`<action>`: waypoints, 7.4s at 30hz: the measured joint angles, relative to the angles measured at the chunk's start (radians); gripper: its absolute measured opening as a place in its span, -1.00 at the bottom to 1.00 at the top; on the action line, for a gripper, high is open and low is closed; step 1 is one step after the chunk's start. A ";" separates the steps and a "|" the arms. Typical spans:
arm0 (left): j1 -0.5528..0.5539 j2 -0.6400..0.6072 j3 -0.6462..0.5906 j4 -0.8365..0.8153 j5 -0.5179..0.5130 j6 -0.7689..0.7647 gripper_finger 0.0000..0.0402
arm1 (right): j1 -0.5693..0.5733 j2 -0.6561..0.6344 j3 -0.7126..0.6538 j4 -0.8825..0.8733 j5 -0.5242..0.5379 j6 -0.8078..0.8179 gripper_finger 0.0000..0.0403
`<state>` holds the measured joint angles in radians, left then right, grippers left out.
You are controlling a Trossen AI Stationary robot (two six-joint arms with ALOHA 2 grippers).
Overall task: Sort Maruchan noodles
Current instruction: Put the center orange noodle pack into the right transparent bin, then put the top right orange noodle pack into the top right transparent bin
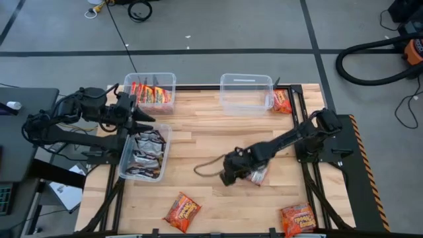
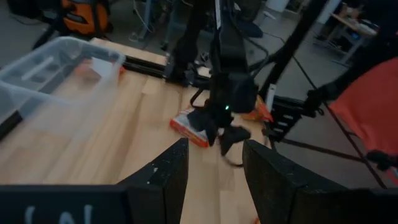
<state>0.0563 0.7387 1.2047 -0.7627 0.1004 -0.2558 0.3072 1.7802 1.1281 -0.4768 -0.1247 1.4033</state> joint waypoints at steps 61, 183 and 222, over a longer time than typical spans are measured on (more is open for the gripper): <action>0.000 0.086 0.000 0.306 -0.109 0.084 -0.22 | 0.155 0.344 0.505 -1.010 0.285 0.166 0.22; 0.243 0.182 0.000 0.339 -0.190 0.044 -0.22 | -0.947 -0.073 -0.042 0.684 -0.133 -0.754 -0.02; 0.242 -0.069 0.000 0.030 0.179 0.108 -0.23 | -0.771 -0.683 -0.202 -0.578 0.569 -1.258 0.28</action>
<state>0.2985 0.6699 1.2049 -0.7325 0.2794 -0.1477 -0.4637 1.0973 0.9264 -1.0544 0.4447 0.1450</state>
